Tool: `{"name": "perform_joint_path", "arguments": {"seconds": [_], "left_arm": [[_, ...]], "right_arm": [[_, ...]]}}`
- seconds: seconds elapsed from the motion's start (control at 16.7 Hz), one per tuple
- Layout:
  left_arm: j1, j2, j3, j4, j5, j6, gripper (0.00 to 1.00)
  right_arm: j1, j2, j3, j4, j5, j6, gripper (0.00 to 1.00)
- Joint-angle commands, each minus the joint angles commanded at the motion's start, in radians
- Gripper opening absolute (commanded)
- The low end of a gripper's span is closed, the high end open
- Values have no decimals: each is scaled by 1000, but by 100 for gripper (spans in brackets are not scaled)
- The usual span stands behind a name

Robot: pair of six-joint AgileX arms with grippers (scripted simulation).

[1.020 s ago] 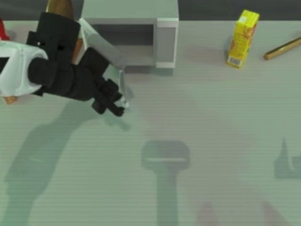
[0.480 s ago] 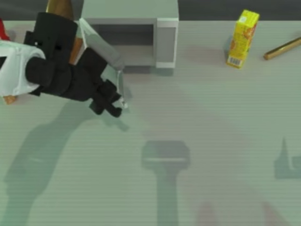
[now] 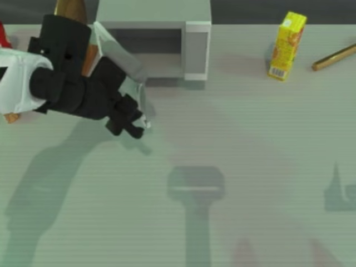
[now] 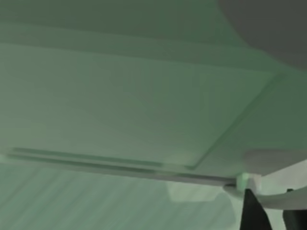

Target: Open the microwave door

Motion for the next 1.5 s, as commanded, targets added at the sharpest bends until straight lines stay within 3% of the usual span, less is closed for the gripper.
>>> {"name": "perform_joint_path", "arguments": {"seconds": [0.6, 1.2, 1.5], "left_arm": [[0, 0, 0, 0, 0, 0, 0], [36, -3, 2, -38, 56, 86, 0], [37, -3, 2, -40, 58, 89, 0]], "right_arm": [[0, 0, 0, 0, 0, 0, 100], [0, 0, 0, 0, 0, 0, 100], [0, 0, 0, 0, 0, 0, 100]]}}
